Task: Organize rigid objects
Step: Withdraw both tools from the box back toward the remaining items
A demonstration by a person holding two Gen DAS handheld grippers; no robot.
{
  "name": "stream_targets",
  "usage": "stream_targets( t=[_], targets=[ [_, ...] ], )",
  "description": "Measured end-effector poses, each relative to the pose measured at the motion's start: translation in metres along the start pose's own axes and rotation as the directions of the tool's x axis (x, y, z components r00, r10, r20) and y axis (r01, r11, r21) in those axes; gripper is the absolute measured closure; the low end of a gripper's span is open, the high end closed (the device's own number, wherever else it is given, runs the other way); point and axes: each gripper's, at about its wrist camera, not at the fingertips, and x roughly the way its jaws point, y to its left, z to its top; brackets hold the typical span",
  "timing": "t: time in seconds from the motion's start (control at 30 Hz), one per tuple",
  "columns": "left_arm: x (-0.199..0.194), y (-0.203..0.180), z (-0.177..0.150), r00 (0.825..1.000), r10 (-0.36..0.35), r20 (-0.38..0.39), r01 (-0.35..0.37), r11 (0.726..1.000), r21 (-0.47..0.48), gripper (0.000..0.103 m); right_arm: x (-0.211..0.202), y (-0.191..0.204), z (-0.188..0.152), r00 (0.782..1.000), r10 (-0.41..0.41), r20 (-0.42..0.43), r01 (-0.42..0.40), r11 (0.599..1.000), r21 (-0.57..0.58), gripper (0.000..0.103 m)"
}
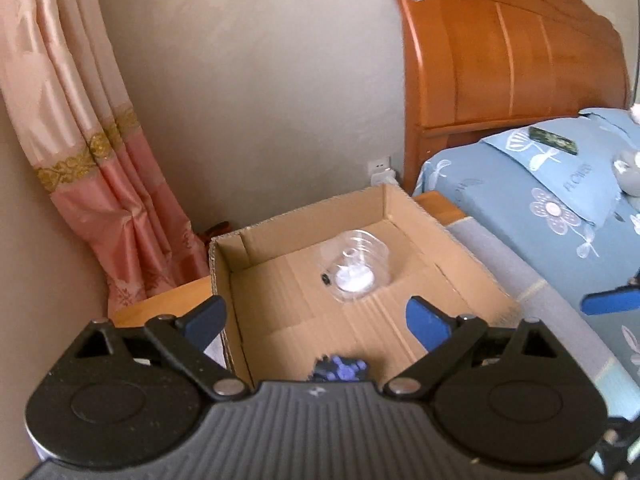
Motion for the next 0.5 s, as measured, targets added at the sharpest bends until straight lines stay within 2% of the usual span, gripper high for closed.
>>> stream_targets(
  t=[0.13,0.37,0.5],
  targets=[
    [-0.024,-0.011,-0.017,0.999,0.015,0.035,-0.015,1.000,0.005,0.005,-0.003,0.004,-0.017,0.999,-0.037,-0.010,0.037,0.999,0.013,0.000],
    [-0.055,-0.020,-0.059,0.997,0.025,0.075,-0.022,0.999,-0.039,0.001,-0.007,0.017,-0.058,0.995,-0.096,-0.030,0.096,0.995,0.012,0.000],
    [-0.063,-0.025,-0.095,0.999,0.029,0.045,-0.026,0.997,-0.071,0.001,-0.003,0.021,-0.085,0.992,-0.106,-0.073,0.108,0.994,0.032,0.000]
  ],
)
